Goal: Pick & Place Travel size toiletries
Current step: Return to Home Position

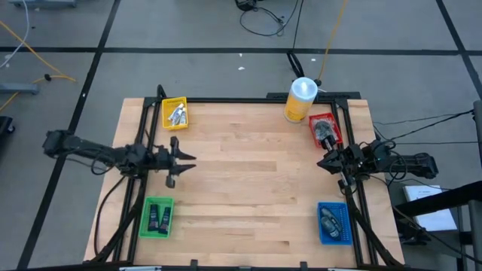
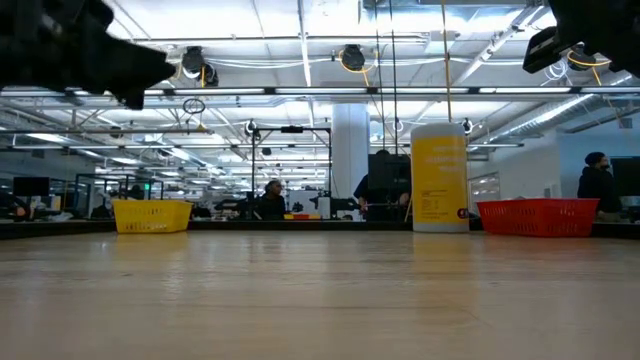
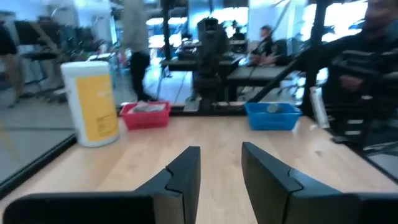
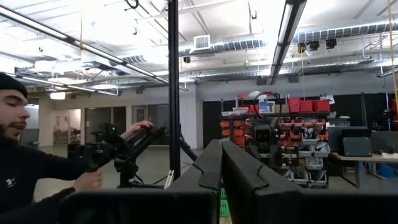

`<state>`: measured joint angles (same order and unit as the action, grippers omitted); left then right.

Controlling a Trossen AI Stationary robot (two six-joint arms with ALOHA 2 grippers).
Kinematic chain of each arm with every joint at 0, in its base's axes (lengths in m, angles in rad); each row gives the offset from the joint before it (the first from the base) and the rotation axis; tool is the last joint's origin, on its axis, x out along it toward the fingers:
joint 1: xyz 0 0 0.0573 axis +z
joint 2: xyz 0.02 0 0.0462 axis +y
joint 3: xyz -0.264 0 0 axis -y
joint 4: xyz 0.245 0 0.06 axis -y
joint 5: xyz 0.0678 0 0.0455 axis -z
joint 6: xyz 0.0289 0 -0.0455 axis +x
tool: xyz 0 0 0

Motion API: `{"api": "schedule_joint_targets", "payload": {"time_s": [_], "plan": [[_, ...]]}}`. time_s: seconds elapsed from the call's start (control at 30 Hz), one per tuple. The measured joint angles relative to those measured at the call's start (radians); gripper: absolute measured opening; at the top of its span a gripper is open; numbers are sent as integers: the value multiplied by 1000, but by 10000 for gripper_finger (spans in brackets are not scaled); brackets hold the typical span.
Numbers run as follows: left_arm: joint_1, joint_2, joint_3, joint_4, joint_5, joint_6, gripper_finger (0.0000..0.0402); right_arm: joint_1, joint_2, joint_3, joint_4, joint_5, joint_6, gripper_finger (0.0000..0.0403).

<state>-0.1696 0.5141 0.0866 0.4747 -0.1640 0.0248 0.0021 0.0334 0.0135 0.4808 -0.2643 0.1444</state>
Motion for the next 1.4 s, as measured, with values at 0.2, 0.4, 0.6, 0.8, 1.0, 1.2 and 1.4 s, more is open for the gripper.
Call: {"api": "schedule_joint_targets", "payload": {"time_s": [0.2, 0.4, 0.6, 0.8, 1.0, 1.2, 1.4], "plan": [[57, -205, -72, -103, 158, 59, 118, 0, 0, 0, 0, 0, 0, 4], [64, -365, -73, -383, 184, 91, 118, 0, 0, 0, 0, 0, 0, 4], [64, -515, -69, -465, 164, 116, 118, 0, 0, 0, 0, 0, 0, 4], [65, -484, -67, -386, 137, 149, 118, 0, 2, 0, -9, 0, 0, 4], [66, -477, -70, -400, 135, 122, 118, 0, 8, 0, -19, 0, 0, 4], [66, -476, -70, -404, 136, 122, 118, 0, 10, 0, -17, -156, 0, 4], [66, -476, -70, -403, 136, 121, 118, 2, -7, 0, -153, -158, -21, 4]]}}
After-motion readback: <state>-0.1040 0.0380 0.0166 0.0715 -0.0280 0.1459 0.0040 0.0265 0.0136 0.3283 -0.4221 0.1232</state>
